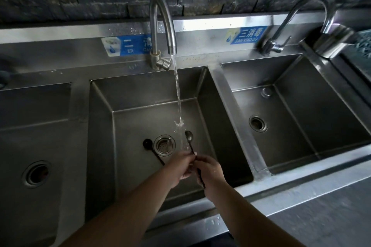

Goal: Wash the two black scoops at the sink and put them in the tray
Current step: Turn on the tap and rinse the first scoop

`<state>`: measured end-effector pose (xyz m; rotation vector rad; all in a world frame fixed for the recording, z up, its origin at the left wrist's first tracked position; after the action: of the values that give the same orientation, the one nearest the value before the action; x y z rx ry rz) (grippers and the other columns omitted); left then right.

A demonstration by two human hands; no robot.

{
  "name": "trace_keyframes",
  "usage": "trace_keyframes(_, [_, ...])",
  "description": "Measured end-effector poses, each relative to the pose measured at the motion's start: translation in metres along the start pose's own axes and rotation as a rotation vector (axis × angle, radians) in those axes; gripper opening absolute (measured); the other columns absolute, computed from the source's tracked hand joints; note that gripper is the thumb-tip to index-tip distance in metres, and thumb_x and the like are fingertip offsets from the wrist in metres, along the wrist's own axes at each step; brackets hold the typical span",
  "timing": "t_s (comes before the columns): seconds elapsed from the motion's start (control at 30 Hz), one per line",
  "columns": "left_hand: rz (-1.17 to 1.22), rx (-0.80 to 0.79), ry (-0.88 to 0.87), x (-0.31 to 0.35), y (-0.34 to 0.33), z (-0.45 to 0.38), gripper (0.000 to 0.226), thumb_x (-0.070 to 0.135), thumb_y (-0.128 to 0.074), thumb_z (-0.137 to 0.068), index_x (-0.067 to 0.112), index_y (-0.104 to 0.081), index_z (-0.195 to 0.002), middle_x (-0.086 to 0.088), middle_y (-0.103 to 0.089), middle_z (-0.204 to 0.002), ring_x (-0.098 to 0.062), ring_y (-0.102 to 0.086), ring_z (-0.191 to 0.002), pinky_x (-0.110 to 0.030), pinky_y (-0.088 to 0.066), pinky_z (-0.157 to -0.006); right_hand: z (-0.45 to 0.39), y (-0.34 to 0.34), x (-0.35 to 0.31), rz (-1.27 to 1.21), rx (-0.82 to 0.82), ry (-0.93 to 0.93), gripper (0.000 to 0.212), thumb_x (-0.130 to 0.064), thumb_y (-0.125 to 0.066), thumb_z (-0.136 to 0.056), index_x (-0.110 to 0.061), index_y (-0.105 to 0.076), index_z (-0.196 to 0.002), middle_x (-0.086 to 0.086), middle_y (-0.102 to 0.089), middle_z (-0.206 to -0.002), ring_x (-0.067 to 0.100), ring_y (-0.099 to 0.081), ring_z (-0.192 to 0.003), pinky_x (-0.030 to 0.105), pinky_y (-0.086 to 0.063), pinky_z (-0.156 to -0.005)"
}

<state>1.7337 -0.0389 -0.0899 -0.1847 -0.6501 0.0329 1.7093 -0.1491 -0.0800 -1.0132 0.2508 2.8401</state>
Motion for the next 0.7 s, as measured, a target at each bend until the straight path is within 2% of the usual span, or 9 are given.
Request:
trace_keyframes(0.07, [-0.026, -0.030, -0.002, 0.001, -0.007, 0.001, 0.018, 0.019, -0.051, -0.096, 0.015, -0.067, -0.102, -0.003, -0.065, -0.087, -0.018, -0.059, -0.080, -0.035, -0.045, -0.081, 0.001, 0.005, 0.001, 0.002, 0.017, 0.018, 0.018, -0.003, -0.068, -0.087, -0.015, -0.073, -0.099, 0.008, -0.077, -0.083, 0.017, -0.072, -0.071, 0.032, -0.060, -0.064])
trace_keyframes(0.1, [-0.036, -0.039, -0.007, 0.002, -0.010, 0.002, 0.021, 0.019, -0.050, -0.096, 0.013, -0.067, -0.107, -0.005, -0.066, -0.092, -0.020, -0.059, -0.085, -0.035, -0.045, -0.081, 0.001, 0.007, 0.000, 0.015, 0.026, 0.021, 0.019, -0.003, -0.069, -0.087, -0.017, -0.072, -0.100, 0.007, -0.077, -0.089, 0.020, -0.074, -0.082, 0.037, -0.061, -0.075])
trace_keyframes(0.13, [-0.041, -0.041, -0.013, 0.003, -0.013, 0.001, 0.022, 0.020, -0.050, -0.096, 0.013, -0.066, -0.110, -0.006, -0.066, -0.096, -0.021, -0.059, -0.088, -0.034, -0.045, -0.080, 0.001, 0.010, -0.002, 0.032, 0.030, 0.026, 0.019, -0.005, -0.070, -0.087, -0.018, -0.071, -0.101, 0.006, -0.077, -0.093, 0.020, -0.073, -0.088, 0.037, -0.060, -0.079])
trace_keyframes(0.27, [0.071, -0.016, -0.031, 0.011, -0.023, -0.003, 0.017, 0.022, -0.050, -0.098, 0.018, -0.066, -0.099, -0.004, -0.066, -0.091, -0.017, -0.058, -0.081, -0.030, -0.042, -0.070, -0.003, 0.022, -0.014, -0.012, 0.010, 0.070, 0.017, -0.009, -0.069, -0.090, -0.020, -0.073, -0.103, 0.001, -0.077, -0.091, 0.014, -0.072, -0.084, 0.025, -0.054, -0.066])
trace_keyframes(0.37, [0.146, 0.020, -0.074, 0.023, -0.033, -0.012, 0.014, 0.016, -0.051, -0.098, 0.016, -0.065, -0.097, -0.004, -0.066, -0.084, -0.014, -0.058, -0.067, -0.026, -0.039, -0.058, -0.009, 0.034, -0.022, -0.128, -0.055, 0.040, 0.014, -0.012, -0.065, -0.093, -0.016, -0.076, -0.099, 0.003, -0.077, -0.071, 0.010, -0.066, -0.056, 0.022, -0.049, -0.048])
trace_keyframes(0.47, [0.178, 0.062, -0.119, 0.039, -0.050, -0.021, 0.012, 0.010, -0.052, -0.097, 0.014, -0.061, -0.090, -0.006, -0.065, -0.082, -0.016, -0.058, -0.062, -0.026, -0.037, -0.055, -0.022, 0.050, -0.032, -0.177, -0.104, 0.028, 0.018, -0.011, -0.059, -0.097, -0.014, -0.076, -0.099, 0.007, -0.079, -0.077, 0.014, -0.071, -0.062, 0.025, -0.053, -0.053])
trace_keyframes(0.57, [0.140, 0.127, -0.167, 0.060, -0.075, -0.031, 0.009, 0.010, -0.056, -0.094, 0.014, -0.062, -0.089, -0.009, -0.063, -0.081, -0.020, -0.058, -0.066, -0.028, -0.038, -0.057, -0.037, 0.074, -0.051, -0.205, -0.201, 0.077, 0.021, -0.008, -0.056, -0.098, -0.011, -0.076, -0.099, 0.012, -0.078, -0.085, 0.018, -0.073, -0.070, 0.028, -0.054, -0.060])
trace_keyframes(0.7, [0.011, 0.158, -0.250, 0.088, -0.127, -0.051, 0.011, 0.010, -0.061, -0.091, 0.018, -0.065, -0.085, -0.014, -0.063, -0.082, -0.024, -0.058, -0.073, -0.030, -0.040, -0.061, -0.061, 0.126, -0.085, -0.192, -0.277, 0.202, 0.027, 0.002, -0.054, -0.094, -0.008, -0.078, -0.089, 0.014, -0.076, -0.077, 0.023, -0.069, -0.069, 0.027, -0.052, -0.060])
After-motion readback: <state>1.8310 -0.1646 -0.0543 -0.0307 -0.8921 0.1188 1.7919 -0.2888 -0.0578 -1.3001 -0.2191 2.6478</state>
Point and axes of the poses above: each hand's wrist, its own z-axis away from the middle knuckle, its own y-axis out of the back of the hand, x = y × z, the point moved 5 cm from there along -z, towards the middle knuckle
